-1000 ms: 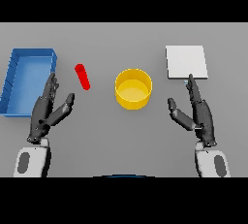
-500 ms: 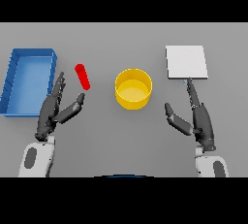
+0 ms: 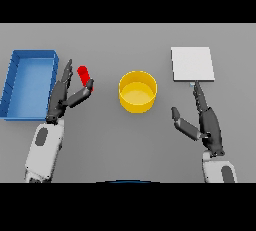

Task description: Pick up the red beaker and tilt it to pour out 1 green nut into yellow bowl. Pick up the yellow bowl and place it on the metallic measuring scale.

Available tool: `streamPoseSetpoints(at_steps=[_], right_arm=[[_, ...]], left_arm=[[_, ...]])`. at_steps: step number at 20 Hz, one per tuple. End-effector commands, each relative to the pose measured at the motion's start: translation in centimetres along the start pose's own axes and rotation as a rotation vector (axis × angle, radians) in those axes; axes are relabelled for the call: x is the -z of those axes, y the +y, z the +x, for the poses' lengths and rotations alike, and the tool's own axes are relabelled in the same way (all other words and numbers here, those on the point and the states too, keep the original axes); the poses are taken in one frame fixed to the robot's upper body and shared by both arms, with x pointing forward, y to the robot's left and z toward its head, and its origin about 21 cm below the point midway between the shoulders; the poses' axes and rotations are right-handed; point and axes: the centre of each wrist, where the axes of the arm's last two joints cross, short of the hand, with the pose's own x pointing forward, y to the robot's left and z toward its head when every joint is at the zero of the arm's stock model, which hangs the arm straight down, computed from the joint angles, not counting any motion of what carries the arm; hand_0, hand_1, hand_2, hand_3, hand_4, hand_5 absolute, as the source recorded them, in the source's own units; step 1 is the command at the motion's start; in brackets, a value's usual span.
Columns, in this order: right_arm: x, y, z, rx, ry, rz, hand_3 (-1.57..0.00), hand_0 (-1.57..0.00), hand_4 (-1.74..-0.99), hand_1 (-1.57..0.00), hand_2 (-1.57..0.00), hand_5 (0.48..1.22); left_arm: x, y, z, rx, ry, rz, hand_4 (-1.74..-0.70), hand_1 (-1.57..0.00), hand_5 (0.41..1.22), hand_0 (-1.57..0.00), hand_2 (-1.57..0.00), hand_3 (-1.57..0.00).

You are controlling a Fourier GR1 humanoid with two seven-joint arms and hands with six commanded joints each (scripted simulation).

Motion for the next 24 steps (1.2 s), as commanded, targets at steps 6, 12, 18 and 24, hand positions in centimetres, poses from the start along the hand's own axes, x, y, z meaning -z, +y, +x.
streamPoseSetpoints(at_steps=[6,12,18,24], right_arm=[[0.4,0.1,0.4,-0.011,-0.008,0.003,0.00,0.00,-1.247,0.00,0.00,0.675],[0.2,-0.3,0.4,0.001,-0.015,0.000,0.00,0.00,-1.266,0.00,0.00,0.692],[0.1,-0.5,0.8,-0.014,-0.018,-0.008,0.00,0.00,-1.252,0.00,0.00,0.690],[0.6,0.2,0.8,-0.013,-0.014,-0.003,0.00,0.00,-1.233,0.00,0.00,0.686]], left_arm=[[2.7,-1.1,-0.8,0.017,-0.019,-0.005,-1.22,0.00,0.643,0.00,0.00,0.00],[5.0,-2.5,-0.5,0.057,-0.044,-0.014,-1.26,0.00,0.676,0.00,0.00,0.00],[5.9,-3.1,-0.9,0.037,-0.079,0.030,-1.35,-0.36,0.770,-0.32,-0.36,-0.22],[6.2,-4.3,-1.4,0.015,-0.135,0.022,-1.57,-1.25,1.103,-1.24,-1.25,-1.11]])
